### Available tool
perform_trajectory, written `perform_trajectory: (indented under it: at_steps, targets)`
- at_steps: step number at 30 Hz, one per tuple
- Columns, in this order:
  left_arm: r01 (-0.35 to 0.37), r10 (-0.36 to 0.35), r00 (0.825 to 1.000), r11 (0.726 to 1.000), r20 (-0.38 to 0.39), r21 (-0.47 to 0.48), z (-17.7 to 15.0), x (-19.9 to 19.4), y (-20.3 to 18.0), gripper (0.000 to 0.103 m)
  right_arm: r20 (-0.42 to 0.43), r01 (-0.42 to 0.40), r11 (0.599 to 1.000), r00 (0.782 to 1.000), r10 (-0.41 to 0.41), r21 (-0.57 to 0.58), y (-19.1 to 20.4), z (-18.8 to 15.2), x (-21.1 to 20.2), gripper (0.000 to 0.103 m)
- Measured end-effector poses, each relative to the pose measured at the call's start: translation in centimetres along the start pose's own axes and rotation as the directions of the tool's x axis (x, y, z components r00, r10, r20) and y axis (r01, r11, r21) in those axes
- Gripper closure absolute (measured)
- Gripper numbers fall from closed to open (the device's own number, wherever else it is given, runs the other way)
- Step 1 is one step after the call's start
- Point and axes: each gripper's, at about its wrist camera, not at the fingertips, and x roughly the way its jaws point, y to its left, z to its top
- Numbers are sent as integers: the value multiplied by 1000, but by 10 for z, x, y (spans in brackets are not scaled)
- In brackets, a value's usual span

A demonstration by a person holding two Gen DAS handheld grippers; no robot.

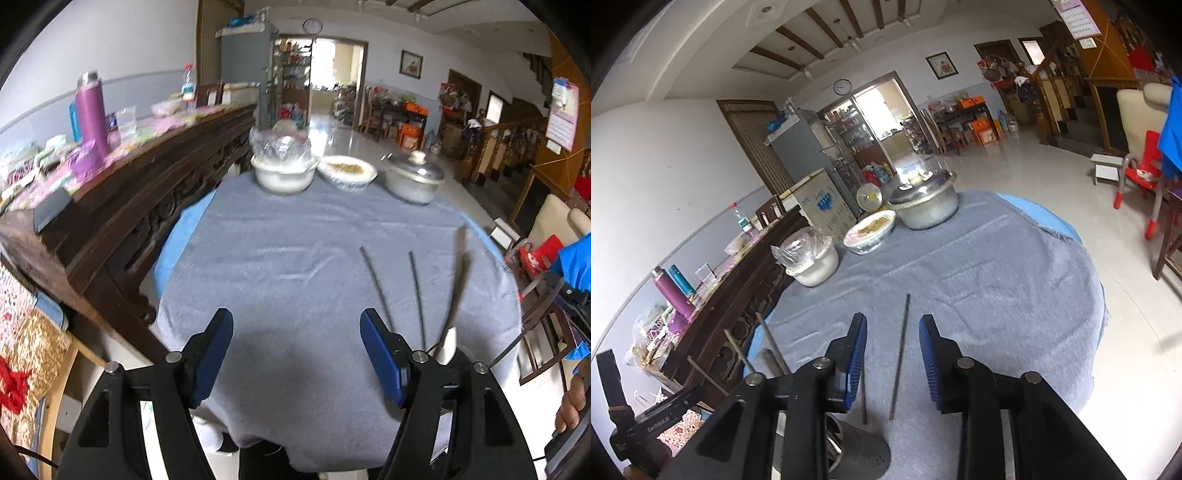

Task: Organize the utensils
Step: 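Withdraw both tools from the cup toward the remaining chopsticks, then lower both open tools over the last dark chopsticks on the cloth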

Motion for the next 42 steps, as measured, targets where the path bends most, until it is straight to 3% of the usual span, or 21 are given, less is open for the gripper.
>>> perform_trajectory:
  at_steps: [8,13,32,42]
  targets:
    - [-60,53,985,997,-161,-43,-36,37,30,31,-39,38,997,999,-35,63,-27,-8,13,71]
    - [-97,84,972,994,-219,-49,-57,46,40,31,-63,52,995,997,-47,88,-38,-12,21,71]
    - [-147,130,960,988,-249,-48,-45,73,52,31,-174,73,992,983,-55,101,-49,-21,65,71]
    - [-149,153,964,988,-217,33,10,116,39,31,-294,41,998,955,-25,51,-40,7,132,71]
